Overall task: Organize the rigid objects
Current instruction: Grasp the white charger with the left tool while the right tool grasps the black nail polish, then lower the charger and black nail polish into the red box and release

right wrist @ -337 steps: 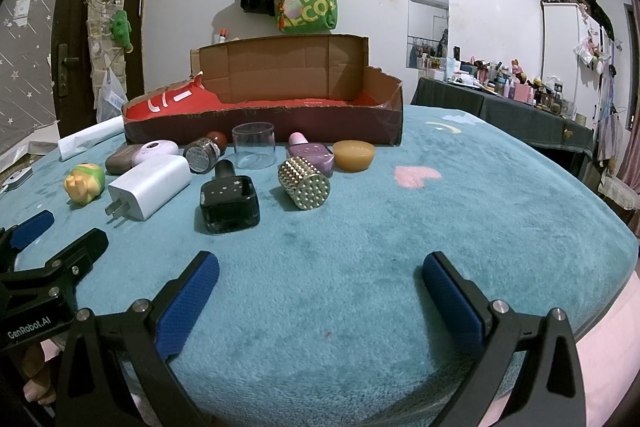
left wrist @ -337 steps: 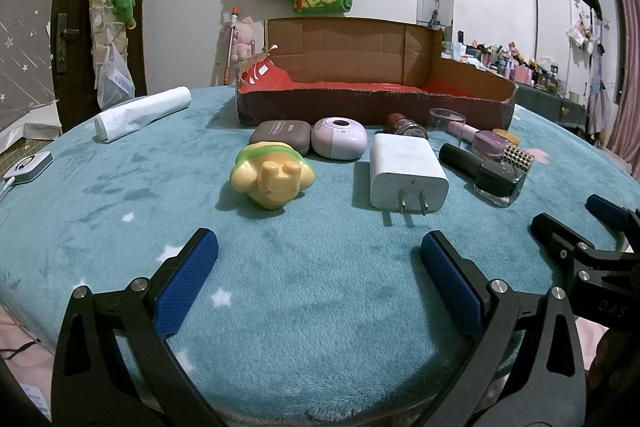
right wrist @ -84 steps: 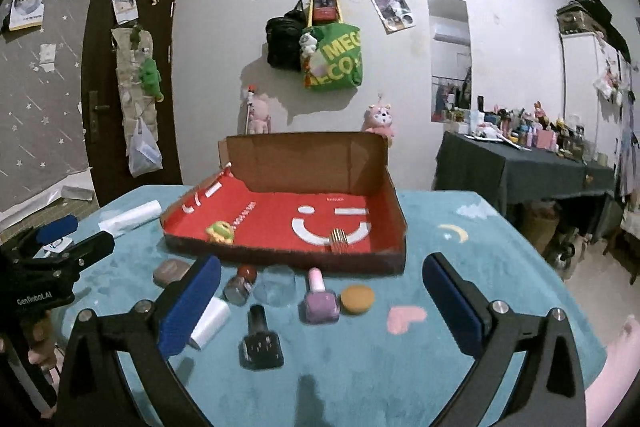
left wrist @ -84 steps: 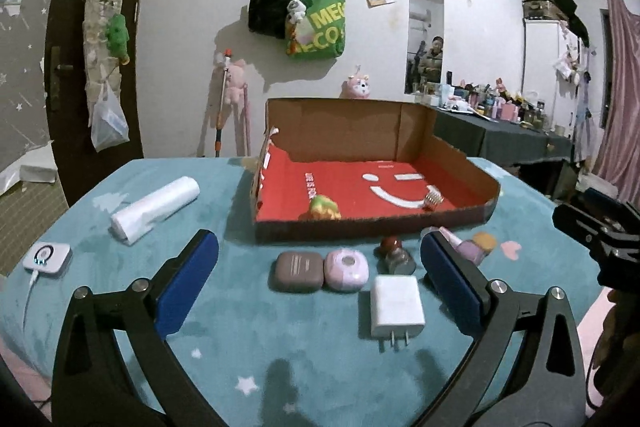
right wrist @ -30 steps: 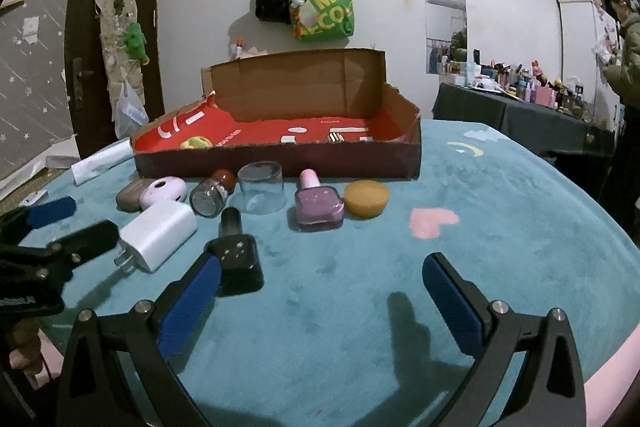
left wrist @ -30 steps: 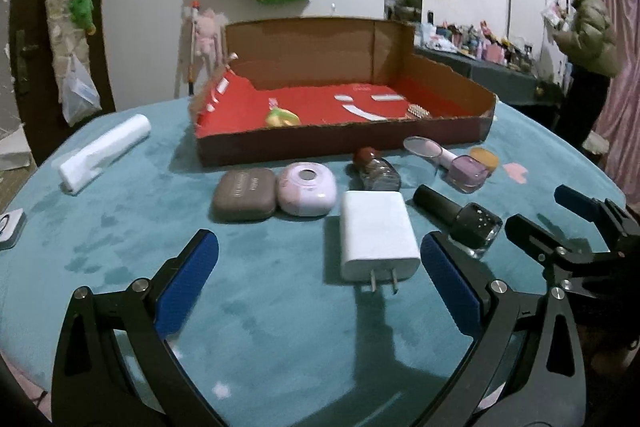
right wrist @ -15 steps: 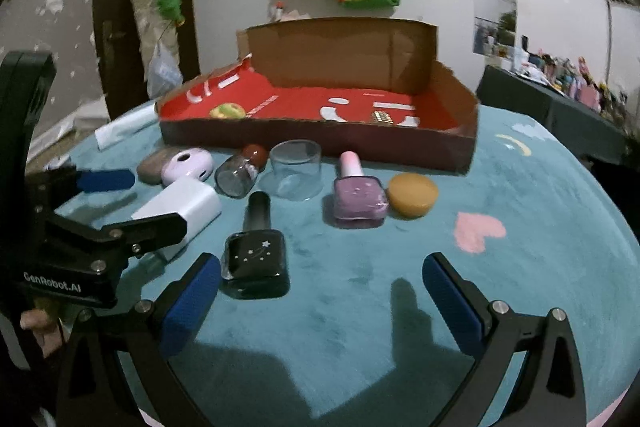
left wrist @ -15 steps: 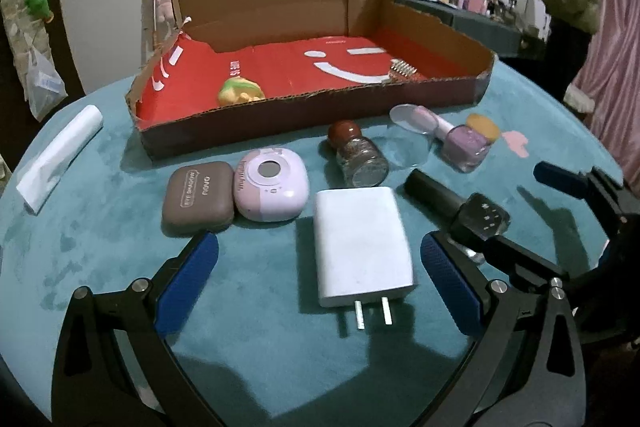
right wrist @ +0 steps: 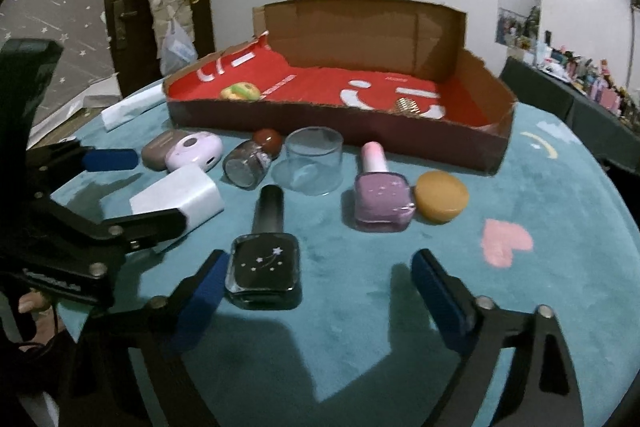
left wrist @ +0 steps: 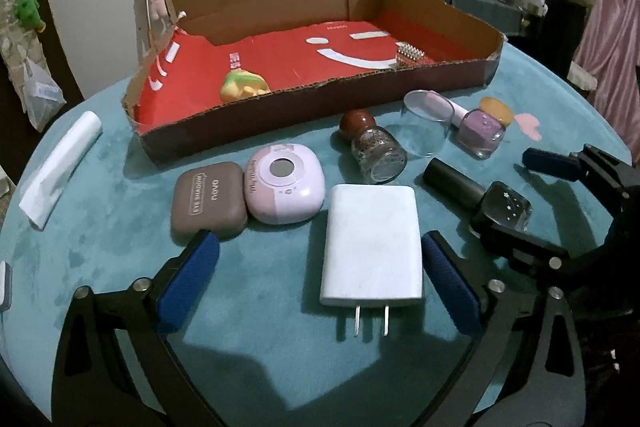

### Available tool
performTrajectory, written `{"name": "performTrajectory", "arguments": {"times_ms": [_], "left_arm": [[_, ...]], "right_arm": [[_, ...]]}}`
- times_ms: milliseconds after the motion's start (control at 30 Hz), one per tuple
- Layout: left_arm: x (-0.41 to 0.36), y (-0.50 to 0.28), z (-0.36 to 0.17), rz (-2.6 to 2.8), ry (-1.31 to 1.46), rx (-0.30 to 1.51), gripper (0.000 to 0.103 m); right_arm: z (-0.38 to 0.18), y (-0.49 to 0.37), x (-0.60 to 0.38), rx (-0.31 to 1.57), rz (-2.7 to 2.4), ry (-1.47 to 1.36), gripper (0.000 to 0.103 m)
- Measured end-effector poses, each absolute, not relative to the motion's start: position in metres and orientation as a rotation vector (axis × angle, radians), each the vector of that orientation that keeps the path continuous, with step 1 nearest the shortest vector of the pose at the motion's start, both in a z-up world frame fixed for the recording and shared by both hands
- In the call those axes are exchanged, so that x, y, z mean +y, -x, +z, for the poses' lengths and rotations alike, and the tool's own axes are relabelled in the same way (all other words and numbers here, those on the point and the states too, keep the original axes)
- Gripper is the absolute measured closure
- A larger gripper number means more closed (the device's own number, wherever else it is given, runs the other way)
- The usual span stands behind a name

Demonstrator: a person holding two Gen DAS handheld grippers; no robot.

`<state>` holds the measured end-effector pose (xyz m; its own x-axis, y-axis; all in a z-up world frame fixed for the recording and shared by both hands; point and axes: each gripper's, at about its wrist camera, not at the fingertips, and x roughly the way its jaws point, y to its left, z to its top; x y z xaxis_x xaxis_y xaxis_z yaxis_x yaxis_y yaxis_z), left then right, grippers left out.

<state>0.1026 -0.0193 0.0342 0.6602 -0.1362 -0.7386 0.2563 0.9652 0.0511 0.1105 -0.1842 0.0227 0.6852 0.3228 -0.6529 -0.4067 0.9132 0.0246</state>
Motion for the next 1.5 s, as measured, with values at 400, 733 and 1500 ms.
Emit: {"name": "performTrajectory", "arguments": {"times_ms": [400, 733, 1500], "left_arm": [[-0.033, -0.103, 0.030, -0.299, -0.133, 0.841, 0.058], [-0.025, -0.094, 0.042, -0.325, -0.091, 0.825, 0.059], [-0.038, -0.232, 0.090, -0.426, -0.115, 0.843, 0.059]], "right_arm": [[0.021, -0.110, -0.166, 0.703, 0.515, 0.150, 0.065], [0.035, -0.105, -0.174, 0.653, 0.532, 0.084, 0.065], [0.086, -0.246, -0.180, 0.729, 0.528, 0.021, 0.065]]}}
